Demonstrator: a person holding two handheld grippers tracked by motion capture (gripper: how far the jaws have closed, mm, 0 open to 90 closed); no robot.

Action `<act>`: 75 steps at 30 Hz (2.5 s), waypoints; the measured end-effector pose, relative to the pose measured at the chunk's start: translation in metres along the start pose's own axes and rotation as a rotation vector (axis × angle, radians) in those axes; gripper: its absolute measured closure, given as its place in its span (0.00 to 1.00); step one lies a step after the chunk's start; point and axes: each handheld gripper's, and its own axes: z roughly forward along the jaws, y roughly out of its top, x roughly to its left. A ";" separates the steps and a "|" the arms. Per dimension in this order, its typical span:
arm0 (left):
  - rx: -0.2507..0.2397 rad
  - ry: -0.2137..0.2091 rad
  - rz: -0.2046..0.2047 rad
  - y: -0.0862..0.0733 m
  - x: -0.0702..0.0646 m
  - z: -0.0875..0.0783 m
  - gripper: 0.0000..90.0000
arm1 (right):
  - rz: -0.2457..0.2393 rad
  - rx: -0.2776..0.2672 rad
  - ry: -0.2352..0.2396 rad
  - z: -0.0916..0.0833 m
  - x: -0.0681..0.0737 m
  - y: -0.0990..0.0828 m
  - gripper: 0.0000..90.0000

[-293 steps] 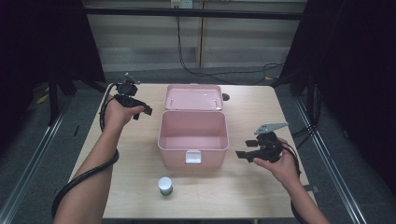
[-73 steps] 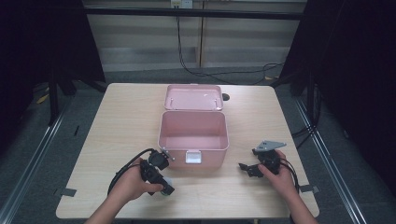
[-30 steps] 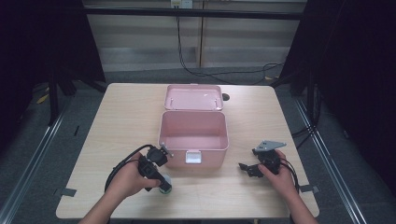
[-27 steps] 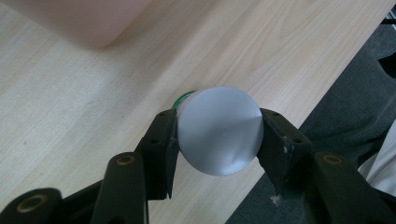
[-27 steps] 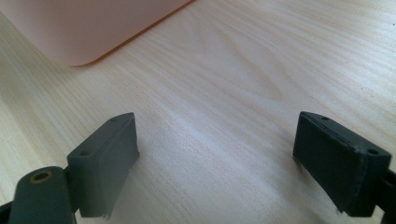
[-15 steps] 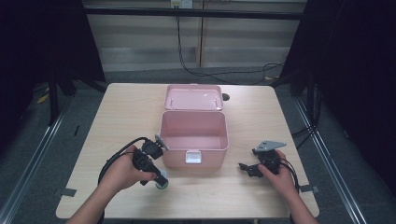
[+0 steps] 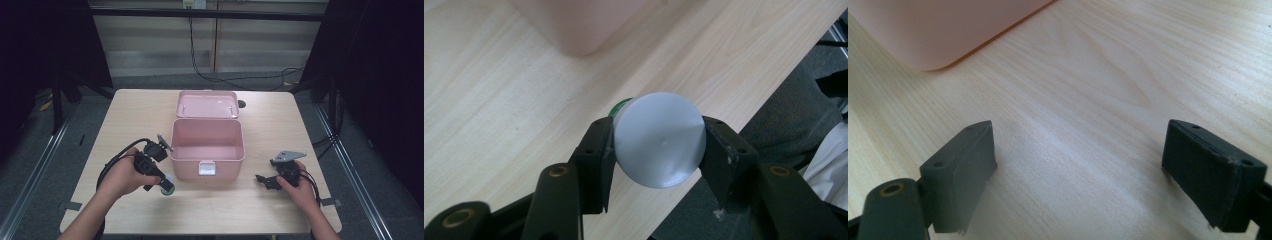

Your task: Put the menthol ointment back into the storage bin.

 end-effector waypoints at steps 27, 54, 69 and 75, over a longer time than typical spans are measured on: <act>0.000 0.046 -0.046 0.011 0.016 -0.041 0.56 | 0.002 -0.001 -0.001 0.000 0.000 0.000 0.14; -0.011 0.051 -0.056 0.033 0.017 -0.073 0.56 | 0.001 -0.003 0.001 0.000 0.000 0.000 0.14; -0.040 0.070 -0.082 0.048 0.026 -0.086 0.56 | 0.001 -0.002 -0.001 0.000 0.000 0.000 0.14; -0.038 0.068 -0.094 0.054 0.029 -0.088 0.56 | 0.001 -0.002 -0.001 0.000 0.000 0.000 0.14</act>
